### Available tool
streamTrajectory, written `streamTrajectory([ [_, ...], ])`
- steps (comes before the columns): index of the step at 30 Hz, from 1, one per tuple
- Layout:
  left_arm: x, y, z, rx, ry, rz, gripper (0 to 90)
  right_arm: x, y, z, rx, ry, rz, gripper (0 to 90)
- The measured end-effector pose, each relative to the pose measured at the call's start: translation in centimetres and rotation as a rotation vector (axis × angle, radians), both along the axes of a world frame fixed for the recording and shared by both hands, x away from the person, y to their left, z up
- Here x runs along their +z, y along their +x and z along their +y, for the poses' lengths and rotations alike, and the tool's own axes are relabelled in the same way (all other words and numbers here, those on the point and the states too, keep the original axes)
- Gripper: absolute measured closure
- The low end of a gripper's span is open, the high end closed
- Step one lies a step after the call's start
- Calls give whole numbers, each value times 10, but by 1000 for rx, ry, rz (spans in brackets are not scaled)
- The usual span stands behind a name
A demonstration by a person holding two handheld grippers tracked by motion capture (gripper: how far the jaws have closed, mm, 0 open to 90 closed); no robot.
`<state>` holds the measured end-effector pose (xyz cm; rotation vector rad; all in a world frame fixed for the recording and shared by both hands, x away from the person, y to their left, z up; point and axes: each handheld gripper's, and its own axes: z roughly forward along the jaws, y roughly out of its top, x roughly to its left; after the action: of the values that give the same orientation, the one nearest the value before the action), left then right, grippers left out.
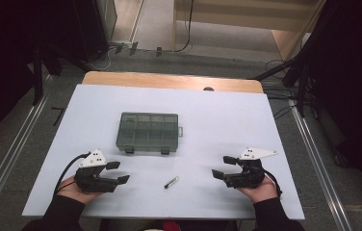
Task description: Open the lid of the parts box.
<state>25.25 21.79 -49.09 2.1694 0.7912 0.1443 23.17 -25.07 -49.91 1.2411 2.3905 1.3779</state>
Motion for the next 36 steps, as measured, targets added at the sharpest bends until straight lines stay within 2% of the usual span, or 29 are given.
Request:
streamTrajectory([
  [1,-1,0,0,0,-5,-2,332,-1,1,0,4,-4,14,251],
  [4,-1,1,0,3,-23,5,300,-1,1,1,2,-13,13,242],
  [5,-1,1,-1,8,-26,6,297,-2,1,1,-5,-27,-7,230],
  [7,-1,0,-1,7,-30,7,297,-3,1,1,-5,-25,-5,230],
  [9,-1,0,-1,1,-26,0,297,-3,2,0,-6,-15,8,230],
  [16,-1,0,-1,-1,-28,-17,297,-4,0,0,1,-18,5,231],
  [28,-1,2,1,7,-28,-16,295,-4,1,0,14,-16,-5,250],
  [36,-1,2,1,8,-34,-13,294,-5,1,0,18,-19,10,250],
])
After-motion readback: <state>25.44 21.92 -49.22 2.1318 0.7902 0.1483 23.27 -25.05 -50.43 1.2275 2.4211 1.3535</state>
